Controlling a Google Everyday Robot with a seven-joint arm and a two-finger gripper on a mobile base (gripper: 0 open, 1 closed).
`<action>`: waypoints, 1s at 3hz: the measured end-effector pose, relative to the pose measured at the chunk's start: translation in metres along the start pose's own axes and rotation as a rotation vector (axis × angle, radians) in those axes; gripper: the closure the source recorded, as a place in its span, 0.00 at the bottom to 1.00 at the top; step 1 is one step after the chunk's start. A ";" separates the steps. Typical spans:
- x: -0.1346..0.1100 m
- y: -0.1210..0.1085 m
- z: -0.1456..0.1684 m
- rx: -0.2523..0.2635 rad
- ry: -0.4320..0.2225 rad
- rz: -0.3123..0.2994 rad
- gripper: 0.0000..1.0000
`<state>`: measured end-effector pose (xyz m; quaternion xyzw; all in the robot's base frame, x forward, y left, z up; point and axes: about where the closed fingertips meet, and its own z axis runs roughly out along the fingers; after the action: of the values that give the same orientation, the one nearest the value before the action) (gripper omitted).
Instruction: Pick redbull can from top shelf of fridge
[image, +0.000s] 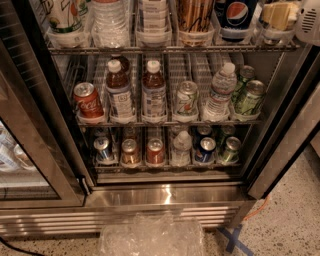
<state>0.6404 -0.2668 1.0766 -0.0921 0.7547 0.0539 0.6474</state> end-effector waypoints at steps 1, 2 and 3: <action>0.000 0.000 0.000 0.000 -0.001 0.000 1.00; -0.016 0.014 -0.007 -0.019 -0.039 -0.020 1.00; -0.043 0.033 -0.021 -0.063 -0.099 -0.047 1.00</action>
Offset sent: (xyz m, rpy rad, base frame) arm -0.0226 0.0235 0.0330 -0.0192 -0.0998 0.0563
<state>0.6190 -0.2356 1.1207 -0.1275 0.7171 0.0670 0.6819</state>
